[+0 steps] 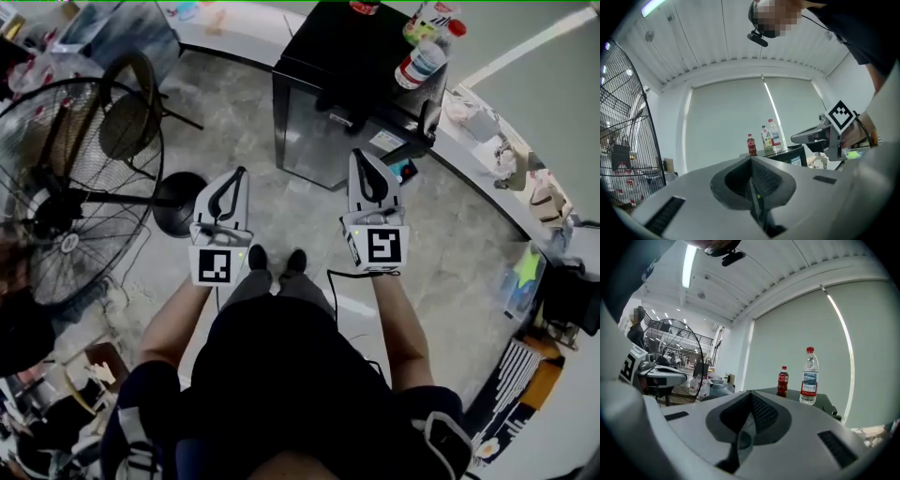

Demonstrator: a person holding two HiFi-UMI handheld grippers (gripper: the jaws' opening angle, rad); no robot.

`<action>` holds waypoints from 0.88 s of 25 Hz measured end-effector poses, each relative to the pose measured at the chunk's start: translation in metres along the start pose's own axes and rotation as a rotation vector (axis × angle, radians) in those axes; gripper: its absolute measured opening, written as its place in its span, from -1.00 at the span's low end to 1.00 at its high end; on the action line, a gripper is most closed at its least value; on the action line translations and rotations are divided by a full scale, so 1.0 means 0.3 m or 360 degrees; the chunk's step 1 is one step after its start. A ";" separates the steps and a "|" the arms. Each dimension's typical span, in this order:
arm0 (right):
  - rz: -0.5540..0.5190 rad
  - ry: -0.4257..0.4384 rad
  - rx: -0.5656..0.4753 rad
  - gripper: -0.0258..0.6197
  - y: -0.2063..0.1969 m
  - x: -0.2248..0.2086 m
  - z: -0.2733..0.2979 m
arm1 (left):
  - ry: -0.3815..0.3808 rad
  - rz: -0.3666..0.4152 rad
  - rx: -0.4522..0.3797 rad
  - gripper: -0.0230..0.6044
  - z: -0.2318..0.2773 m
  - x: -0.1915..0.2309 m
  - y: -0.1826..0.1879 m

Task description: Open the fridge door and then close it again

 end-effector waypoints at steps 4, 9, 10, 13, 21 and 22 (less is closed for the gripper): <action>0.0059 -0.0030 -0.0031 -0.86 0.010 -0.006 -0.064 | -0.0004 -0.0007 -0.0024 -0.85 0.005 -0.012 0.018; 0.0135 -0.0089 -0.0091 -0.86 0.020 -0.007 -0.153 | -0.0011 -0.0023 -0.0073 -0.86 0.004 -0.035 0.036; 0.0145 -0.0098 -0.0094 -0.86 0.020 -0.004 -0.171 | -0.0014 -0.0026 -0.0067 -0.86 0.002 -0.039 0.038; 0.0165 -0.0125 -0.0104 -0.86 0.016 -0.001 -0.222 | -0.0017 -0.0042 -0.0071 -0.86 -0.003 -0.051 0.051; 0.0203 -0.0197 -0.0097 -0.86 -0.006 -0.007 -0.317 | -0.0035 -0.0031 -0.0126 -0.85 -0.014 -0.079 0.077; 0.0197 -0.0206 -0.0085 -0.86 -0.011 -0.004 -0.323 | -0.0033 -0.0039 -0.0141 -0.85 -0.016 -0.082 0.082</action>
Point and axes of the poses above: the fingertips, and each gripper's own axes: z forward along the fingers, x to its left, y out of its top, the point moved 7 cm from there along -z, backward along the fingers, and after that the axes turned 7 degrees about z, right-handed, at the moved point
